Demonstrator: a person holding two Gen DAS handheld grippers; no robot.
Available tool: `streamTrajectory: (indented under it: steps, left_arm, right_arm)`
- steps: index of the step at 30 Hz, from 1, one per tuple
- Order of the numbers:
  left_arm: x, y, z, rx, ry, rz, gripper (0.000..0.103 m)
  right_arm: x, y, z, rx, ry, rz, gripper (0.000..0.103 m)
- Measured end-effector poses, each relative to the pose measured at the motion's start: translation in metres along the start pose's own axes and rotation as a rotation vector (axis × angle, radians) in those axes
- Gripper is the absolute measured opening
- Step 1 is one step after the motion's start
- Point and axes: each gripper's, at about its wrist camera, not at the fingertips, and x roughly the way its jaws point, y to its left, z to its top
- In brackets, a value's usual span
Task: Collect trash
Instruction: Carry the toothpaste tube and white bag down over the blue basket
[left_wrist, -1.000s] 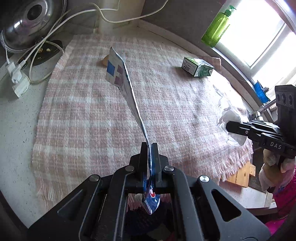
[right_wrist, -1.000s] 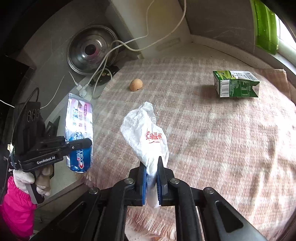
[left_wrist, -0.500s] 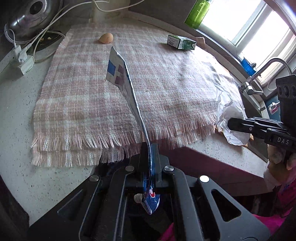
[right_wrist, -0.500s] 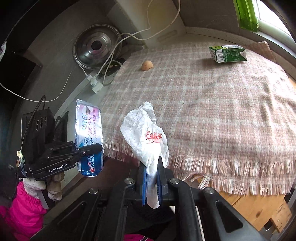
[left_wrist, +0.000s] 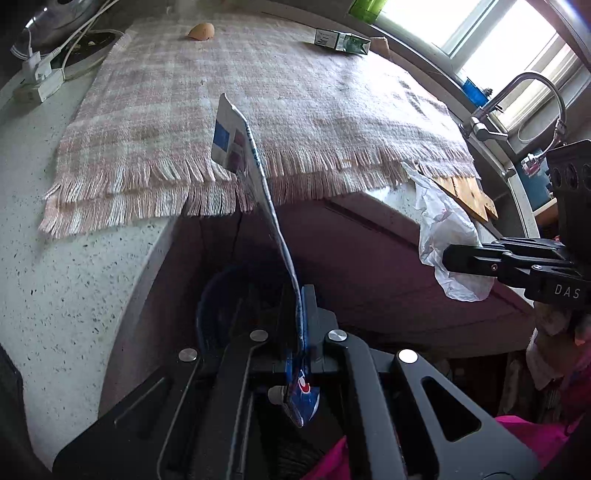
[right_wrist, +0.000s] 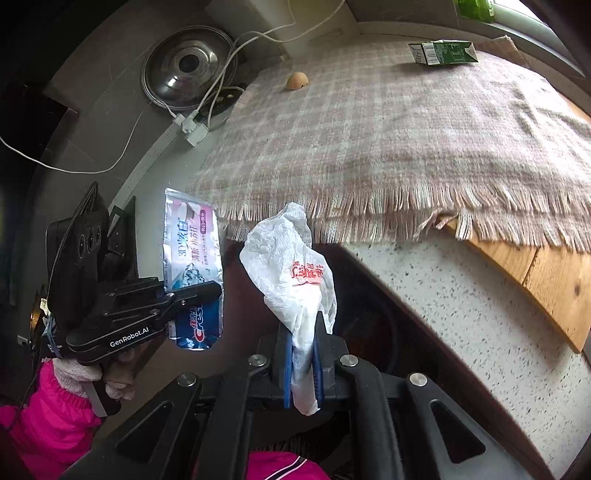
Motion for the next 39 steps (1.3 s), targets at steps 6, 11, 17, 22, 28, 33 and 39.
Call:
streamTrajectory:
  steps: [6,11,17,22,28,33,39]
  left_arm:
    - [0.006,-0.006,-0.018,-0.019,0.013,0.012,0.001]
    - [0.017,-0.014,-0.028,-0.049,0.008,0.040,0.001]
    - [0.040,-0.023,-0.042,-0.060,0.021,0.118,0.001]
    - [0.060,-0.025,-0.054,-0.073,0.039,0.132,0.001]
    - [0.085,-0.009,-0.065,-0.085,0.068,0.145,0.001]
    - [0.106,0.000,-0.071,-0.086,0.086,0.154,0.001]
    - [0.121,0.009,-0.073,-0.087,0.089,0.170,0.001]
  right_arm:
    - [0.010,0.005,-0.019,-0.010,0.046,-0.012,0.007]
    - [0.021,-0.002,-0.028,-0.028,0.092,-0.004,0.007]
    - [0.037,-0.012,-0.036,-0.062,0.131,0.011,0.007]
    - [0.056,-0.017,-0.046,-0.091,0.173,-0.004,0.007]
    - [0.077,-0.017,-0.052,-0.079,0.190,-0.016,0.007]
    - [0.101,-0.016,-0.053,-0.075,0.202,-0.048,0.007]
    - [0.120,-0.018,-0.052,-0.065,0.223,-0.075,0.007]
